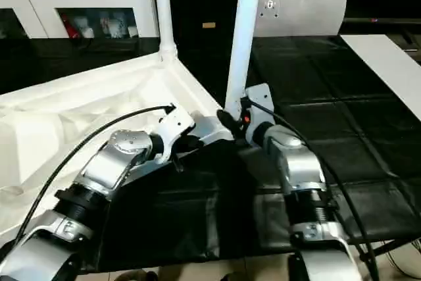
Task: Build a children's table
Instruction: Rotate leg to tighten
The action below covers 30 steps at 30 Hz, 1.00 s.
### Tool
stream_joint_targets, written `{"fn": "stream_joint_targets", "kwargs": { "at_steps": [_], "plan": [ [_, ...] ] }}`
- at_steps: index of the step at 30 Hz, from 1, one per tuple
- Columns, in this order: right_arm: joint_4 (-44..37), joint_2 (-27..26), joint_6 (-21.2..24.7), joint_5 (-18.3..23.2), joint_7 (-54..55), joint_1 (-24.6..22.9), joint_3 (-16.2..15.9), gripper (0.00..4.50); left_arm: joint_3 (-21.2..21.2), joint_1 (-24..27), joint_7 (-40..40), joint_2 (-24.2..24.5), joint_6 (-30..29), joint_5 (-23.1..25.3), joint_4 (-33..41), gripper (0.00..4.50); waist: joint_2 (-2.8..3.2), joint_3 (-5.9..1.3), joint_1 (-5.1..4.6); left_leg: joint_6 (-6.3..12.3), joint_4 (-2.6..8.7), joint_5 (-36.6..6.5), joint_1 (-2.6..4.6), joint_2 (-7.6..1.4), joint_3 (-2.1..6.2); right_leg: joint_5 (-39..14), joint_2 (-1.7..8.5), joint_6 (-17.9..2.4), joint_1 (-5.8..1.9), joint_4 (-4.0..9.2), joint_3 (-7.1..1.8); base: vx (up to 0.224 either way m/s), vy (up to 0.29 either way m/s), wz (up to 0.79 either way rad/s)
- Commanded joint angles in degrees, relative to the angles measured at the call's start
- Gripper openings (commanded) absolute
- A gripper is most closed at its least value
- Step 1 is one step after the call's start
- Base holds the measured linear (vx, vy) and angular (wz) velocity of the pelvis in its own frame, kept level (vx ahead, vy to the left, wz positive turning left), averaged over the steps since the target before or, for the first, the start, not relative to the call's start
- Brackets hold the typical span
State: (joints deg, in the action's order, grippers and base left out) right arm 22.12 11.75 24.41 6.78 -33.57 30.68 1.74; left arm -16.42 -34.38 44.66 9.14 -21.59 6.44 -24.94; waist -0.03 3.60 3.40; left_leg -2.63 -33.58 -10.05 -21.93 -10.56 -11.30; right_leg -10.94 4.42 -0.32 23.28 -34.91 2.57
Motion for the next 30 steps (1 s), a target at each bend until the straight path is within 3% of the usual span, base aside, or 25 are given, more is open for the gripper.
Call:
{"fn": "stream_joint_targets", "kwargs": {
  "at_steps": [1,4,10,12,19,30],
  "plan": [
    [-1.1,1.2,0.3,1.4,-5.7,-2.2,-2.8,3.56,-0.8,0.4,3.2,0.9,3.8,-1.2,2.3,0.00,-0.45,-3.60,0.48,2.68,3.81,-9.5,0.91,-2.47,1.26,-7.1,3.79,-12.5,-2.96,4.19,-2.32,0.000,0.000,0.00],
    [-2.0,4.3,-1.4,1.4,-9.7,-3.1,-3.1,3.81,-1.6,1.1,5.4,3.3,5.9,-1.0,2.3,0.00,-0.50,-3.67,0.51,3.29,3.74,-9.1,0.85,-2.56,1.21,-6.4,3.81,-13.1,-3.02,4.04,-2.27,0.000,0.000,0.00],
    [-2.3,9.1,-5.5,2.0,-16.6,-3.9,-3.6,4.35,-2.3,1.7,9.7,6.6,9.2,-1.6,2.1,0.00,-0.37,-3.66,0.65,2.74,3.76,-10.8,1.04,-2.72,1.21,-8.5,3.85,-13.4,-2.83,4.11,-2.24,0.000,0.000,0.00],
    [-3.6,12.6,-7.0,3.1,-23.5,-4.4,-4.5,4.44,-3.2,2.4,14.6,9.1,11.6,-2.2,2.7,0.00,-0.70,-3.87,0.89,3.31,3.58,-10.2,0.99,-2.77,1.22,-8.0,4.00,-13.5,-3.09,3.98,-2.23,0.000,0.000,0.00],
    [-4.2,18.0,-9.2,4.9,-35.9,-4.7,-7.0,4.44,-4.1,4.3,23.7,13.3,15.6,-5.4,5.2,0.00,-0.53,-3.88,2.17,4.49,3.37,-9.1,1.19,-3.09,0.90,-6.4,3.82,-14.6,-2.75,3.45,-2.15,0.000,0.000,0.00],
    [-4.2,19.9,-8.4,7.1,-44.7,-4.9,-10.2,3.55,-4.8,5.7,28.9,16.0,17.8,-7.0,6.7,0.00,-0.76,-3.80,2.94,3.52,3.37,-9.6,1.25,-3.09,0.96,-9.0,3.91,-13.9,-2.57,3.51,-2.20,0.000,0.000,0.00]
  ]
}}
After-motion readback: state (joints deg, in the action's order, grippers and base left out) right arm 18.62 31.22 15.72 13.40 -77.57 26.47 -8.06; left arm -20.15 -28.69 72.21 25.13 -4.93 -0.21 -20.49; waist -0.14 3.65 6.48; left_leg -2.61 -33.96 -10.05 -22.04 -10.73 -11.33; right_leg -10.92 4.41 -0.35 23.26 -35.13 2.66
